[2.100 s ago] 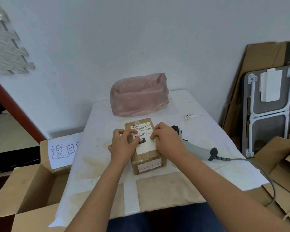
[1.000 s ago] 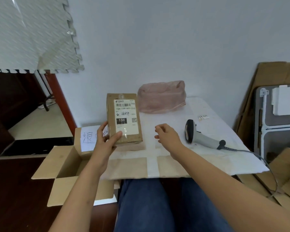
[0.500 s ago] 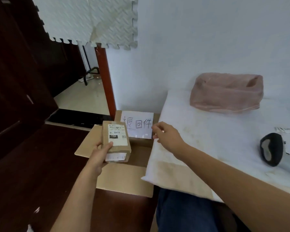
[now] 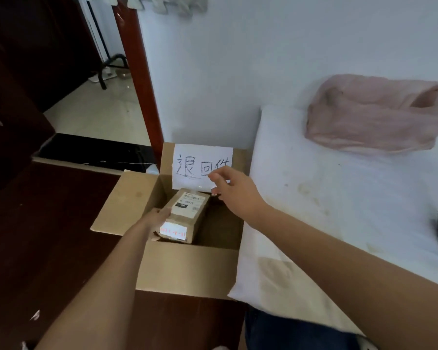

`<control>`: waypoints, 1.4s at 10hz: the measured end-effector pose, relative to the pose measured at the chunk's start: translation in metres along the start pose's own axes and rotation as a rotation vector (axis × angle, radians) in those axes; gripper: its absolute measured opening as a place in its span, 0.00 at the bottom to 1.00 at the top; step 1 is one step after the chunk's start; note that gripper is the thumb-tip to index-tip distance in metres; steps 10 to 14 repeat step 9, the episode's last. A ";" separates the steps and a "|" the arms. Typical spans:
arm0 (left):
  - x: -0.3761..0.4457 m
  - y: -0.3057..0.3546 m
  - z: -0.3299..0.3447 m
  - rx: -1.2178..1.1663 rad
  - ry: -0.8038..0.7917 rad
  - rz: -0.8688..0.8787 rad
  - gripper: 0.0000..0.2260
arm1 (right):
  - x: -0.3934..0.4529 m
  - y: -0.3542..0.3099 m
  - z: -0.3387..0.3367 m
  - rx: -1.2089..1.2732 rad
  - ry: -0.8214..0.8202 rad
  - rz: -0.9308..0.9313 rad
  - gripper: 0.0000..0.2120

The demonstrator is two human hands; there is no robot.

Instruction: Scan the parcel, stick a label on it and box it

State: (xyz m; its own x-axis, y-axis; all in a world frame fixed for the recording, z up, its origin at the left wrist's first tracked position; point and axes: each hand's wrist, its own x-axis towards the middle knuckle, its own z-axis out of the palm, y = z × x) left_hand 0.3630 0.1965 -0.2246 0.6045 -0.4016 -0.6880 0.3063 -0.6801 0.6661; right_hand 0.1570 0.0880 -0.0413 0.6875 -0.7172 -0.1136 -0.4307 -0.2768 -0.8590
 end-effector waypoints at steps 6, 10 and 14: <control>0.060 -0.024 0.041 0.437 0.045 0.066 0.25 | 0.028 0.014 0.007 -0.014 0.052 0.034 0.15; 0.031 0.010 0.034 0.439 0.096 0.258 0.24 | 0.018 0.013 -0.026 0.106 0.140 0.049 0.13; 0.031 0.010 0.034 0.439 0.096 0.258 0.24 | 0.018 0.013 -0.026 0.106 0.140 0.049 0.13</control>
